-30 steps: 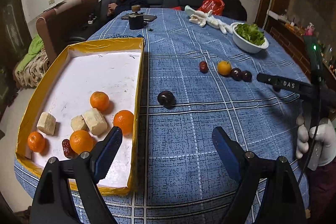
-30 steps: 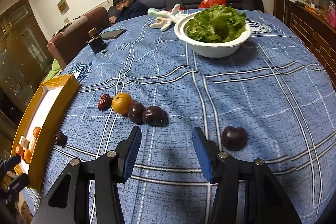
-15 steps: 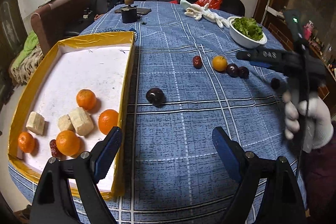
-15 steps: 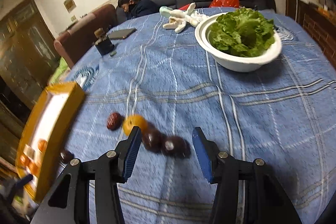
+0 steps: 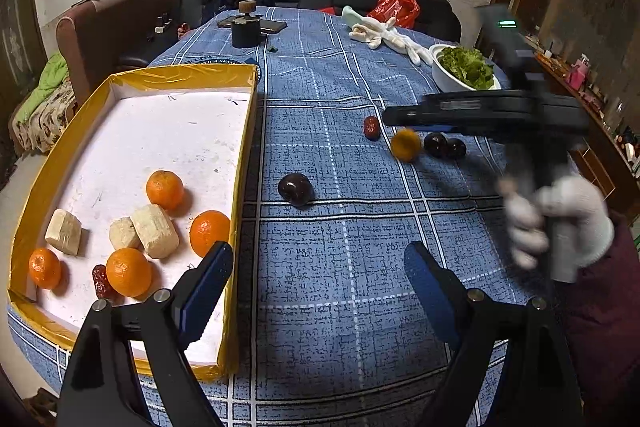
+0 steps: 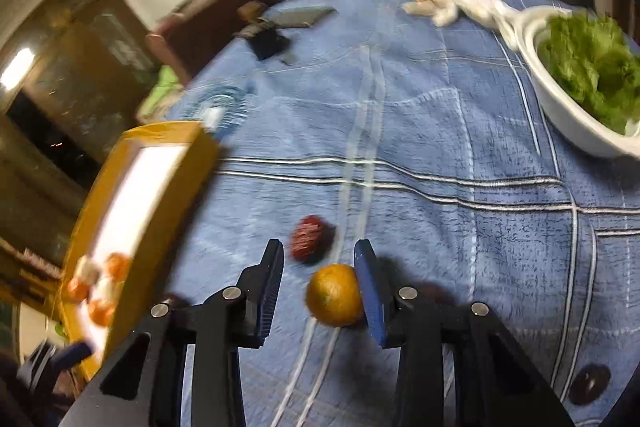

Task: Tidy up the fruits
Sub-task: 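Grasp a dark plum with the right tool while the left tool grasps a mandarin, then lower the mandarin into the tray with the left tool while the right tool drops the plum there, then grasp a dark plum with the right tool while the left tool grasps another plum, then carry both plums over the tray and open both tools, then grasp a dark plum with the right tool while the left tool grasps a red date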

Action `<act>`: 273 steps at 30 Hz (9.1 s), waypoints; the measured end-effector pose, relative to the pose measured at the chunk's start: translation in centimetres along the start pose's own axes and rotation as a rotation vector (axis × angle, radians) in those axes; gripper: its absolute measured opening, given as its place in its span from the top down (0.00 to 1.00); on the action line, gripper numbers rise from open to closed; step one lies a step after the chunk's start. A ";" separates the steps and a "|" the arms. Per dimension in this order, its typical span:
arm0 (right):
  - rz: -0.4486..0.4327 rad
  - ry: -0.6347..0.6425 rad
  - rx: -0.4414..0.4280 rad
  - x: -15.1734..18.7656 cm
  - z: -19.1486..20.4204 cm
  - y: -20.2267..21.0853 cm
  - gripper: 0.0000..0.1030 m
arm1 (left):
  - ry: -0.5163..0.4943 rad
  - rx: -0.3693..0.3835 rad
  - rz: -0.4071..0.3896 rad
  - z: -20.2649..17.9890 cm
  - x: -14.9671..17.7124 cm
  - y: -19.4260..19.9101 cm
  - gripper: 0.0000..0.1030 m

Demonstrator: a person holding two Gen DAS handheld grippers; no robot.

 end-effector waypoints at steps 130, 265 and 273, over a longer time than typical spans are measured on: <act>-0.137 0.155 0.140 6.1 6.8 6.0 0.40 | 0.140 -0.138 -0.137 10.7 -2.5 4.8 0.12; -0.291 -0.151 0.437 2.9 -11.3 16.7 0.35 | 0.014 -0.119 -0.075 4.1 -3.5 2.1 0.12; -0.181 -0.135 0.541 4.3 -13.9 11.9 0.39 | 0.018 -0.003 -0.027 0.4 -4.3 -1.2 0.12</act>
Point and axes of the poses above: each gripper's, at about its wrist camera, not at the fingertips, and y roughly against the way its jaws point, z to its left, x to its underside, the point moved 9 cm from there along -y, roughly the way its jaws point, and after that the axes turned 12 degrees about -z, right-handed, at the moved point
